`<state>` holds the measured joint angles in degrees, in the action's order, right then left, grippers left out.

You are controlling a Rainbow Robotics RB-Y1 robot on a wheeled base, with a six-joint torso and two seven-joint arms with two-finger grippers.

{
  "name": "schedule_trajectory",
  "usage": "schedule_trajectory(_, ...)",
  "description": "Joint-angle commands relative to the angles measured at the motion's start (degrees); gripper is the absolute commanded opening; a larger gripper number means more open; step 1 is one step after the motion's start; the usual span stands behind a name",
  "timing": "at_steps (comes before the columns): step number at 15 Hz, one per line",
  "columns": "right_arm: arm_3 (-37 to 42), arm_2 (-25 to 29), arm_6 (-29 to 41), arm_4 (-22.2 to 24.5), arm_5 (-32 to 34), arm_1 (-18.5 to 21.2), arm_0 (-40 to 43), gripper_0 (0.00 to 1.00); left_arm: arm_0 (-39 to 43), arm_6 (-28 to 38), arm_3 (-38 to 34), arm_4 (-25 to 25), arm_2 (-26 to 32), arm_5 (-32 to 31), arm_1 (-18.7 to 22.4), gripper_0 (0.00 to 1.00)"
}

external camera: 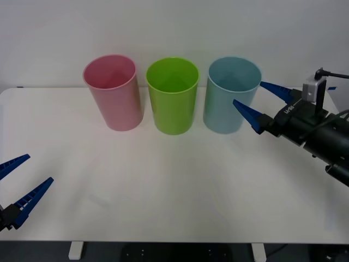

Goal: Grasp the object on the table and drop it into the matching bin: aluminum can to the light blue bin, PET bottle to the pink bin.

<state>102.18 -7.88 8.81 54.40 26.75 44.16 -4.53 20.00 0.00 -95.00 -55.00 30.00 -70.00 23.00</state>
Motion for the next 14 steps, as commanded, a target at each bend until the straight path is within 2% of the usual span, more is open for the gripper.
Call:
schedule_trajectory(1,1.4,1.6,-6.4,-0.7,3.9,0.4,4.8,1.00,0.0,0.0,0.0,0.0,0.0,0.0,0.0,1.00)
schedule_trajectory(5,1.9,6.1,-12.8,-0.7,13.0,-0.7,12.4,1.00,0.0,0.0,0.0,0.0,0.0,0.0,0.0,1.00)
schedule_trajectory(8,2.1,10.1,-13.4,-0.1,18.7,-1.6,18.2,1.00,0.0,0.0,0.0,0.0,0.0,0.0,0.0,1.00)
schedule_trajectory(12,2.1,16.1,-13.6,5.4,25.4,-6.5,22.6,1.00,0.0,0.0,0.0,0.0,0.0,0.0,0.0,1.00)
schedule_trajectory(14,2.1,16.8,-13.6,7.7,26.3,-8.6,23.8,1.00,0.0,0.0,0.0,0.0,0.0,0.0,0.0,1.00)
